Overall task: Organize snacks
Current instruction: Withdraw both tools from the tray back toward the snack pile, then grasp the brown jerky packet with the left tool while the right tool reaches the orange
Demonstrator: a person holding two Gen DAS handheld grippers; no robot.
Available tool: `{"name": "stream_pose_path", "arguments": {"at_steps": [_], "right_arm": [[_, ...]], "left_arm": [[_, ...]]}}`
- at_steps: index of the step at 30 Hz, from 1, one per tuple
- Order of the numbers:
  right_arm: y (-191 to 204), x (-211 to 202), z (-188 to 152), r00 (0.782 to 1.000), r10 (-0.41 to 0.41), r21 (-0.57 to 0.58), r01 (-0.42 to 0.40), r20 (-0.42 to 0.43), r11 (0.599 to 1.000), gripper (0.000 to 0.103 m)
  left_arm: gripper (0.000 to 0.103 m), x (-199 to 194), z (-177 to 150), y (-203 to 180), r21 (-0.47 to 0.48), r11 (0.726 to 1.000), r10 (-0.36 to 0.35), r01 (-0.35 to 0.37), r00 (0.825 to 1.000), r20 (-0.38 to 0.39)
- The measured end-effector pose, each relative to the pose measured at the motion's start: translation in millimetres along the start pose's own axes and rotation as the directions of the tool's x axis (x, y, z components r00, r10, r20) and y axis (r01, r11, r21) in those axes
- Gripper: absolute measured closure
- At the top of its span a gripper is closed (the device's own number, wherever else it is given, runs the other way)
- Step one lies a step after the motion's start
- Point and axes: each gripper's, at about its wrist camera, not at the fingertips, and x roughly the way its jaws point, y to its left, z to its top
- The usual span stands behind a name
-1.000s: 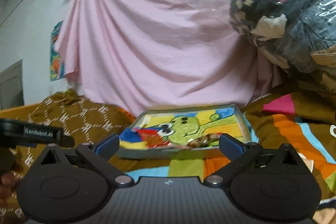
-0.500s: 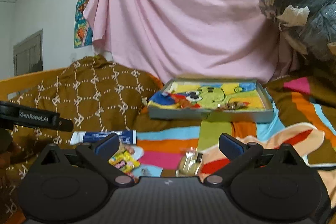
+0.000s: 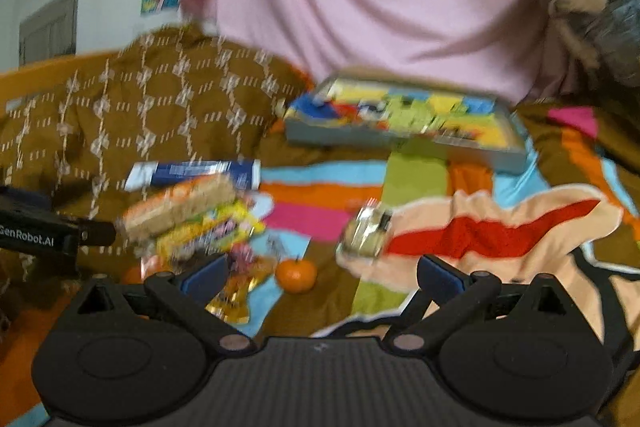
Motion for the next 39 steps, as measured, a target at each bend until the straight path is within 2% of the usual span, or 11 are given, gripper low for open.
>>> {"name": "stream_pose_path", "arguments": {"at_steps": [7,16,21,26,33,39], "right_arm": [[3,15,-5,0.992,0.073,-0.004,-0.074,-0.103,0.997,0.000],[-2,33,7,0.989,0.106,-0.115,-0.118,-0.100,0.986,0.000],[-9,51,7,0.980,0.151,-0.170,-0.171,-0.127,0.970,0.000],[-16,67,7,0.974,0.180,-0.205,-0.206,-0.139,0.957,0.000],[-8,79,5,0.978,0.163,-0.351,-0.198,-0.127,0.915,0.000],[-11,88,4,0.978,0.156,-0.349,-0.195,-0.135,0.917,0.000]], "left_arm": [[0.001,8,-11,-7,0.078,0.997,-0.012,0.015,0.999,-0.037],[0.001,22,-3,-14,0.112,0.993,-0.021,0.028,0.998,-0.058],[0.001,32,1,-23,0.181,0.983,-0.030,0.040,0.998,-0.060],[0.001,37,4,-38,0.309,0.947,-0.069,0.083,0.996,-0.058],[0.001,42,5,-65,0.485,0.865,-0.125,0.126,0.992,-0.035],[0.004,55,10,-77,0.529,0.832,-0.159,0.167,0.985,-0.062]]}}
